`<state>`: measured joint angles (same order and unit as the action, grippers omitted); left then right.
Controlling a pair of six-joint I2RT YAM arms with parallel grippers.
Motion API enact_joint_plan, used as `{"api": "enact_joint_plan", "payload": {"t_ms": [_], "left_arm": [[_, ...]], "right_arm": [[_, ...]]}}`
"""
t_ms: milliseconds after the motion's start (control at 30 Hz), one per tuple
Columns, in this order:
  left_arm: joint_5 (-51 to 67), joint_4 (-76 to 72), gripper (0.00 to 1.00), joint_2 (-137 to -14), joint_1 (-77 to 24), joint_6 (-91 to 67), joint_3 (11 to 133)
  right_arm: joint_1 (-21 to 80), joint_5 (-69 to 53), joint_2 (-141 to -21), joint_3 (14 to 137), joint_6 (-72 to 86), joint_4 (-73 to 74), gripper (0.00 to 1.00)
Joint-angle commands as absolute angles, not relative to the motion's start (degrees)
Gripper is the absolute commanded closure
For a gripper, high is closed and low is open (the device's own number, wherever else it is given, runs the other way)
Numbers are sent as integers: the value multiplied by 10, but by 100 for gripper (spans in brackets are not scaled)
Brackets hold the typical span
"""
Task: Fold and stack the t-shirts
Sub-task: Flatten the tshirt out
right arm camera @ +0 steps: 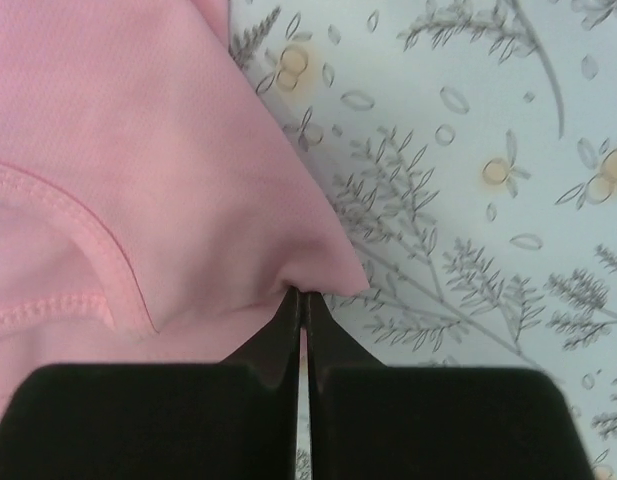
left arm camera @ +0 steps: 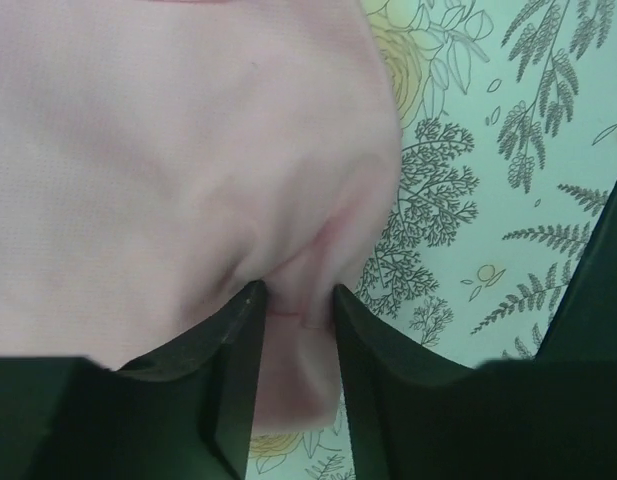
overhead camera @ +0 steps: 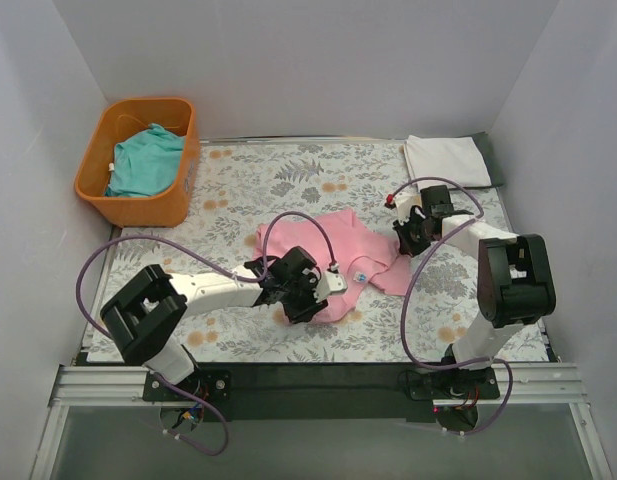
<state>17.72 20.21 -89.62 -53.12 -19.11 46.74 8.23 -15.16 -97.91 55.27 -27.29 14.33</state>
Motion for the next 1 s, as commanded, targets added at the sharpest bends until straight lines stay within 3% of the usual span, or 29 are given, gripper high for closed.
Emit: {"api": "enact_joint_plan", "payload": {"t_ms": [0,67,133,500,700,967], "left_arm": [[134,199,71,-894,-532,-185,446],[138,210,90,-864,-520,-200,455],[169,235,100,-847,-470,-220,473],[182,308,100,-795,-281,-206,712],[156,323,100,-776,-251,-207,810],[175,331,100,-608,-250,-235,817]], "right_arm": [[76,-154,-945,536,-289,244,99],[69,-156,-925,542,-294,250,99],[62,-158,-903,561,-298,261,99],[24,-183,-820,721,-335,280,99],[13,-147,-753,813,-335,283,99],[12,-85,-562,817,-346,282,99]]}}
